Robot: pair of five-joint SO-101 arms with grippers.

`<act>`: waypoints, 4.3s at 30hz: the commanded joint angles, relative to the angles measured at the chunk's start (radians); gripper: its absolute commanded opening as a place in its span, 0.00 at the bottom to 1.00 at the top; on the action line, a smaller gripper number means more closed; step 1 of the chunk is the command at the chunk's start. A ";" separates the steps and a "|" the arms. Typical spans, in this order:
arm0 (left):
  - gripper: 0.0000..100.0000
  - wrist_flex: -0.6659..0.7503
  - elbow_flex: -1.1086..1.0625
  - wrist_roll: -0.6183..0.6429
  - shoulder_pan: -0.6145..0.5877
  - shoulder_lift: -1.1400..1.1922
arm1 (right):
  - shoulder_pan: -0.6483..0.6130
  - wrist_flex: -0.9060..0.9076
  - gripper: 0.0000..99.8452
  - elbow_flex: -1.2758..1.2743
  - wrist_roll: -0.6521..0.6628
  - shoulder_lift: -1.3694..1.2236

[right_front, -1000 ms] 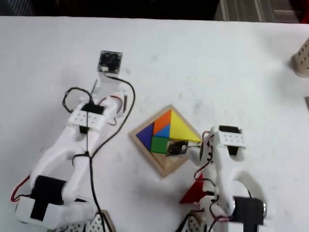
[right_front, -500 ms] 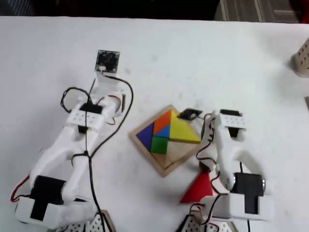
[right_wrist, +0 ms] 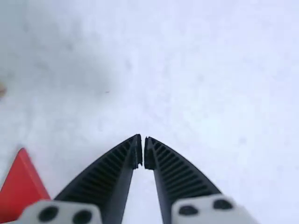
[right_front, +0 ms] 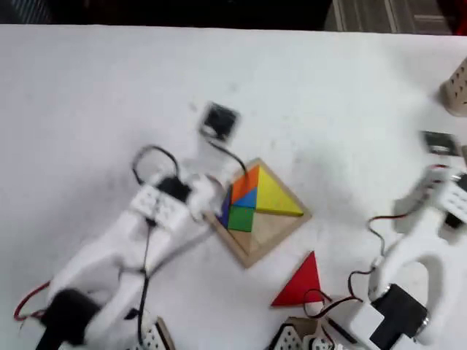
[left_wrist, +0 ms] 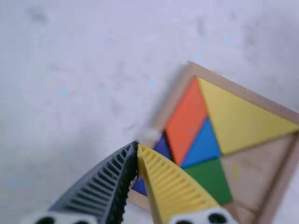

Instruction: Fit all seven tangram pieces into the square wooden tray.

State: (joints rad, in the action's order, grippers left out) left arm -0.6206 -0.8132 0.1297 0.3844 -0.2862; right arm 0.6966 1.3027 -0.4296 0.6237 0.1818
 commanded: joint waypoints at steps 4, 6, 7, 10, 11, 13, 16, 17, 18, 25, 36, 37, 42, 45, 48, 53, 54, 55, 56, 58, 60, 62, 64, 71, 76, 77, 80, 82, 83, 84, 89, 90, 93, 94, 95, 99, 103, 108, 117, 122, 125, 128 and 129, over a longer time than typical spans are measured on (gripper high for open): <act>0.02 -0.014 -0.275 -0.029 0.538 -0.386 | 0.182 0.008 0.02 0.184 0.078 -0.140; 0.02 -0.015 -0.301 -0.057 0.628 -0.424 | 0.193 0.008 0.02 0.224 0.080 -0.209; 0.02 -0.015 -0.302 -0.063 0.647 -0.427 | 0.203 0.010 0.02 0.242 0.081 -0.242; 0.02 -0.009 -0.299 -0.061 0.688 -0.395 | 0.228 0.016 0.02 0.313 0.081 -0.331; 0.02 -0.002 -0.296 -0.061 0.711 -0.369 | 0.240 0.016 0.02 0.339 0.078 -0.355; 0.02 0.031 -0.278 -0.061 0.762 -0.302 | 0.257 0.018 0.02 0.396 0.077 -0.404; 0.02 0.063 -0.224 -0.060 0.817 -0.173 | 0.288 0.051 0.02 0.511 0.075 -0.467; 0.02 0.068 -0.198 -0.058 0.826 -0.127 | 0.300 0.074 0.02 0.565 0.075 -0.489; 0.02 0.071 -0.175 -0.051 0.834 -0.082 | 0.315 0.102 0.02 0.626 0.063 -0.513; 0.02 0.069 -0.008 0.041 0.839 0.150 | 0.423 0.269 0.02 1.083 -0.029 -0.723; 0.02 0.071 0.031 0.038 0.943 0.168 | 0.430 0.414 0.02 1.536 -0.037 -1.024; 0.02 0.071 0.029 0.038 0.944 0.168 | 0.432 0.415 0.02 1.540 -0.037 -1.024; 0.02 0.063 0.026 0.038 0.946 0.168 | 0.432 0.415 0.02 1.539 -0.037 -1.015; 0.02 0.058 0.026 0.038 0.937 0.173 | 0.432 0.415 0.02 1.539 -0.037 -1.013; 0.02 0.066 0.031 0.038 0.883 0.203 | 0.438 0.415 0.02 1.542 -0.037 -1.013; 0.02 0.068 0.110 0.040 0.834 0.320 | 0.476 0.415 0.02 1.556 -0.068 -0.981; 0.02 0.058 0.124 0.040 0.829 0.335 | 0.487 0.415 0.02 1.556 -0.068 -0.967; 0.02 0.055 0.133 0.041 0.823 0.343 | 0.496 0.415 0.02 1.557 -0.069 -0.954; 0.02 0.057 0.135 0.040 0.811 0.344 | 0.507 0.415 0.02 1.557 -0.069 -0.935; 0.02 0.057 0.138 0.038 0.773 0.344 | 0.529 0.415 0.02 1.553 -0.068 -0.900; 0.02 0.055 0.140 0.038 0.722 0.344 | 0.549 0.415 0.02 1.551 -0.064 -0.877; 0.02 0.055 0.138 0.038 0.674 0.344 | 0.564 0.415 0.02 1.551 -0.064 -0.862; 0.02 0.055 0.135 0.038 0.641 0.344 | 0.573 0.415 0.02 1.551 -0.064 -0.855; 0.02 -0.020 0.141 0.038 0.636 0.295 | 0.579 0.415 0.02 1.551 -0.063 -0.858; 0.02 -0.176 0.063 0.037 0.786 0.012 | 0.570 0.415 0.02 1.548 -0.063 -0.863; 0.02 -0.183 0.026 0.037 0.817 -0.050 | 0.568 0.415 0.02 1.547 -0.063 -0.863; 0.02 -0.161 -0.075 0.040 0.865 -0.179 | 0.561 0.415 0.02 1.517 -0.063 -0.855; 0.02 -0.155 -0.097 0.040 0.872 -0.170 | 0.552 0.415 0.02 1.504 -0.063 -0.855; 0.02 -0.155 -0.097 0.040 0.875 -0.147 | 0.550 0.415 0.02 1.498 -0.063 -0.855; 0.02 -0.153 -0.092 0.041 0.875 -0.116 | 0.545 0.415 0.02 1.494 -0.063 -0.855; 0.02 -0.150 0.012 0.041 0.901 0.108 | 0.538 0.415 0.02 1.494 -0.064 -0.852; 0.02 -0.150 0.041 0.041 0.903 0.151 | 0.538 0.415 0.02 1.494 -0.066 -0.852; 0.02 -0.157 0.123 0.046 0.903 0.248 | 0.538 0.415 0.02 1.494 -0.066 -0.852; 0.02 -0.157 0.140 0.048 0.903 0.259 | 0.538 0.415 0.02 1.494 -0.066 -0.854; 0.02 -0.153 0.147 0.058 0.903 0.263 | 0.538 0.415 0.02 1.494 -0.066 -0.855; 0.02 -0.121 0.147 0.123 0.883 0.266 | 0.536 0.415 0.02 1.494 -0.066 -0.858; 0.02 -0.072 0.141 0.129 0.823 0.269 | 0.538 0.415 0.02 1.494 -0.066 -0.852; 0.02 0.054 0.117 0.130 0.743 0.340 | 0.545 0.415 0.02 1.494 -0.063 -0.852; 0.02 0.026 0.170 0.130 0.704 0.372 | 0.562 0.415 0.02 1.496 -0.063 -0.852; 0.02 0.068 0.192 0.130 0.628 0.372 | 0.562 0.415 0.02 1.496 -0.063 -0.852; 0.02 0.092 0.201 0.130 0.559 0.371 | 0.562 0.415 0.02 1.494 -0.063 -0.852; 0.02 0.092 0.193 0.124 0.522 0.338 | 0.561 0.417 0.02 1.494 -0.063 -0.852; 0.02 0.086 0.187 0.124 0.518 0.309 | 0.559 0.417 0.02 1.493 -0.063 -0.852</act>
State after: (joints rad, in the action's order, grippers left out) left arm -0.5593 -0.6659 0.2493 0.9521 0.0928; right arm 1.2505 1.6847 1.0556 0.5669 -0.7511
